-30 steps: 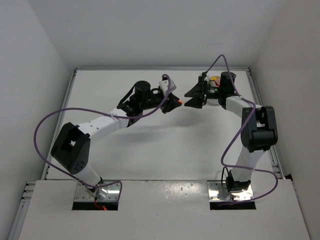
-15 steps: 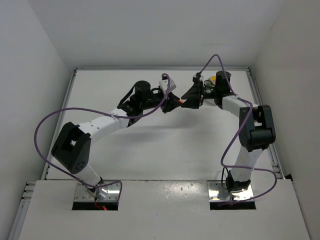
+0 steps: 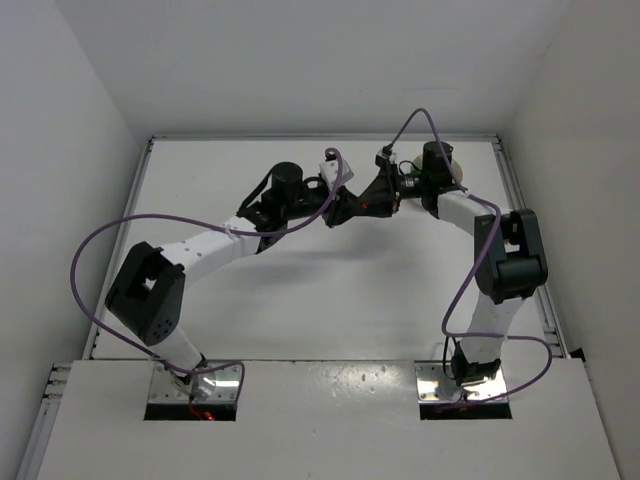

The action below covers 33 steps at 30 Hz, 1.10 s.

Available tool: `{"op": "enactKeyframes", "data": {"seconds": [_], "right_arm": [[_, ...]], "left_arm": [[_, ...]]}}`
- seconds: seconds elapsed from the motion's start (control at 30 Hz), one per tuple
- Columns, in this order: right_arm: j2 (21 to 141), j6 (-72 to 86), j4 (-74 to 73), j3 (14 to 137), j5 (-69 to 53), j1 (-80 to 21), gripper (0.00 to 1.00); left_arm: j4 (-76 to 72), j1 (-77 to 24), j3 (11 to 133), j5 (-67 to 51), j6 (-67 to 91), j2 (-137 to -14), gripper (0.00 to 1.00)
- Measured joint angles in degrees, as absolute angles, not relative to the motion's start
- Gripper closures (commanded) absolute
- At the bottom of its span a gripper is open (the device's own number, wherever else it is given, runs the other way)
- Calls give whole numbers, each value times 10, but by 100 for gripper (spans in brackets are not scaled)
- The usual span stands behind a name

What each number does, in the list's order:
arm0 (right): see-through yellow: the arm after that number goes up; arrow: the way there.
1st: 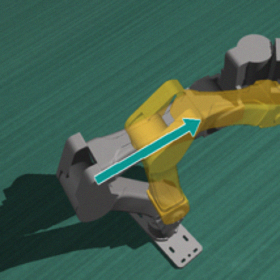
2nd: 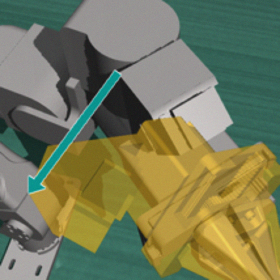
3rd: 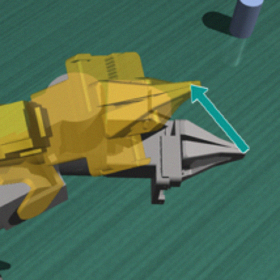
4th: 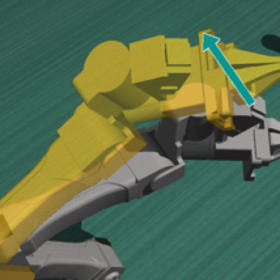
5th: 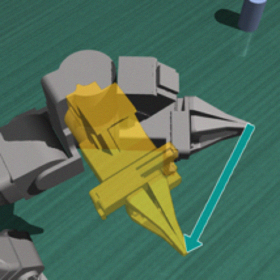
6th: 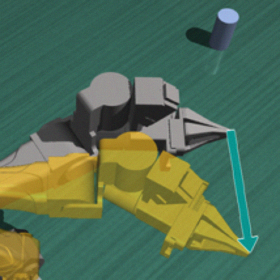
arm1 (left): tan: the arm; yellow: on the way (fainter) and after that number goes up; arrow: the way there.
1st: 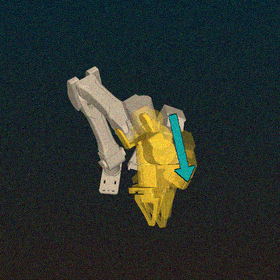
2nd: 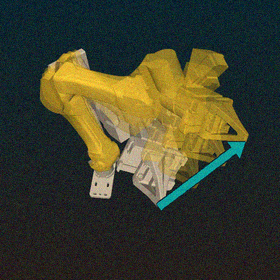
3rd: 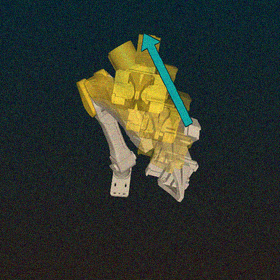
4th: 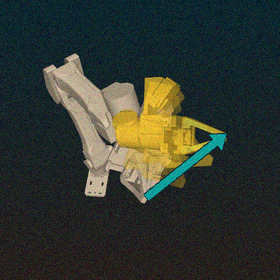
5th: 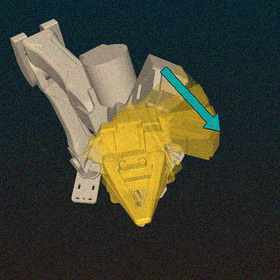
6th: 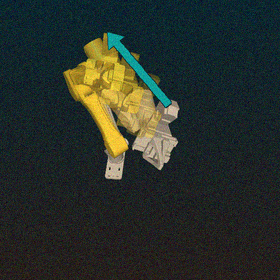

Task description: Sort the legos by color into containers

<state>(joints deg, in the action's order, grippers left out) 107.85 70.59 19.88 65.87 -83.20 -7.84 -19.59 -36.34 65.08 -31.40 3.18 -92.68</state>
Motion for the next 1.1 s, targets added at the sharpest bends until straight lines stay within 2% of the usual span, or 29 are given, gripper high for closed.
{"op": "enactKeyframes", "data": {"seconds": [0.1, 0.13, 0.2, 0.23, 0.3, 0.5, 0.63, 0.73, 0.77, 0.83, 0.9, 1.0, 1.1], "right_arm": [[1079, 707, 201, 659, -832, -79, 63], [1079, 707, 202, 660, -832, -79, 74], [1082, 708, 202, 660, -832, -80, 86], [1085, 708, 202, 661, -832, -80, 95], [1089, 711, 201, 662, -832, -80, 100], [1095, 712, 201, 666, -828, -81, 100], [1095, 711, 201, 667, -822, -81, 100], [1096, 709, 202, 667, -813, -81, 100], [1097, 709, 201, 667, -810, -79, 100], [1098, 709, 200, 667, -810, -78, 100], [1098, 709, 199, 667, -813, -77, 100], [1098, 710, 199, 667, -817, -76, 100], [1098, 709, 199, 667, -814, -76, 100]], "left_arm": [[-194, -363, 651, -316, 31, -929, 100], [-194, -363, 651, -316, 30, -929, 100], [-197, -363, 652, -318, 27, -929, 100], [-197, -363, 652, -317, 26, -929, 100], [-193, -362, 652, -315, 24, -929, 100], [-189, -360, 652, -305, 18, -930, 100], [-185, -360, 653, -299, 8, -931, 72], [-174, -360, 663, -296, -4, -939, 63], [-172, -360, 666, -295, -9, -941, 55], [-168, -360, 668, -286, -21, -945, 45], [-162, -359, 668, -275, -30, -948, 30], [-154, -353, 666, -260, -38, -949, 19], [-155, -348, 660, -256, -39, -949, 18]]}}
